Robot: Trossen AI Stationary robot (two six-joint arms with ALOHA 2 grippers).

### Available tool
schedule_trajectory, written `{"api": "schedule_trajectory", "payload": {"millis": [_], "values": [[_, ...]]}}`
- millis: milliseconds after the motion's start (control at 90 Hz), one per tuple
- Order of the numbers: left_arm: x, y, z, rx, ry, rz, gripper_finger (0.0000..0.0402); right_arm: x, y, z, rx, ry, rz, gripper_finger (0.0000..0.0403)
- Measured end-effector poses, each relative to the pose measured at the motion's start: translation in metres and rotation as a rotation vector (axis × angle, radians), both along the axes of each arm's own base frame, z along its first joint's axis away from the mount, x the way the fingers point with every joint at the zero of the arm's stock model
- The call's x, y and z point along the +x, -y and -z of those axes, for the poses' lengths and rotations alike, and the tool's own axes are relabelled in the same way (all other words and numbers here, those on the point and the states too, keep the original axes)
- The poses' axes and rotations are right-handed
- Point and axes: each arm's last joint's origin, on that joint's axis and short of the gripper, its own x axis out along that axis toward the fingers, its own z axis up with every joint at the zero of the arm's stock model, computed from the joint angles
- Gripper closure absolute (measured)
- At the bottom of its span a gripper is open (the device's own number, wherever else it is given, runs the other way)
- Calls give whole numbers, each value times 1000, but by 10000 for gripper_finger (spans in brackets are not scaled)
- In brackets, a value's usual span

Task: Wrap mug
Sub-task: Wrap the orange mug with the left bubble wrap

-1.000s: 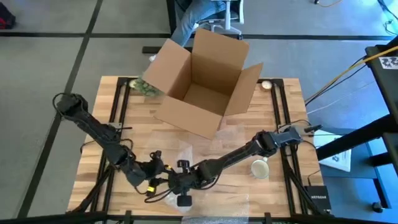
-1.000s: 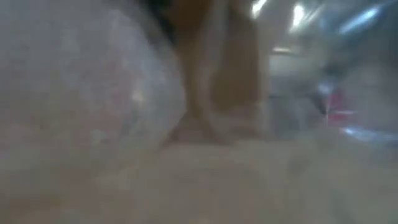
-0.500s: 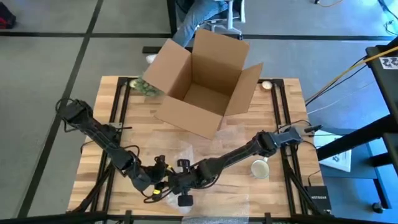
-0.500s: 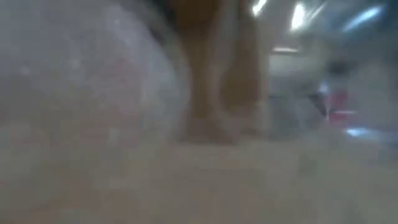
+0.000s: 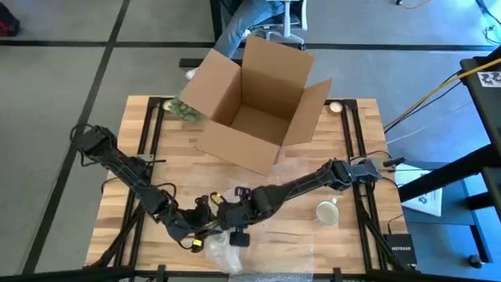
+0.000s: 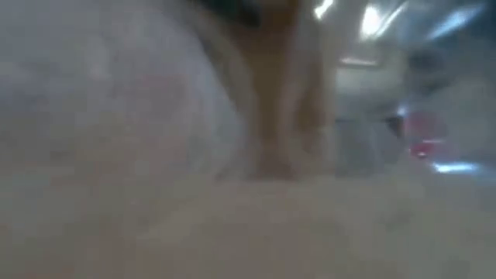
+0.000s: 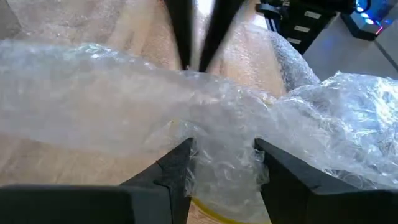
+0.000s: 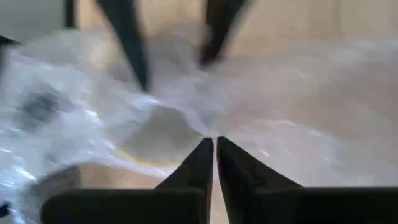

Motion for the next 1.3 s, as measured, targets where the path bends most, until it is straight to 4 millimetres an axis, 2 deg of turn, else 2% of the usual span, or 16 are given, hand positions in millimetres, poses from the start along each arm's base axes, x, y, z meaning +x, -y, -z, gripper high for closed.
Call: {"api": "schedule_trajectory", "payload": {"millis": [111,200,356,500,633,833,1022,1189,1300], "values": [[0,0,0,-1,0,3,260,3,11,0,-59,11,42,339],[0,0,0,-2,0,3,260,9,14,-1,-37,53,53,297],[0,0,0,-2,0,3,260,18,6,4,71,115,23,229],[0,0,0,-2,0,3,260,16,-13,21,94,132,-1,197],[0,0,0,-2,1,4,260,10,-20,42,40,108,9,196],[0,0,0,-1,2,6,260,10,-18,57,-5,122,82,214],[-8,-3,-16,-52,10,32,260,13,-12,60,-11,136,106,228],[-25,-10,-44,-93,40,45,260,13,-12,61,-22,136,108,244],[-36,-19,-42,-21,-14,-51,260,13,-12,61,-24,135,104,253]]}}
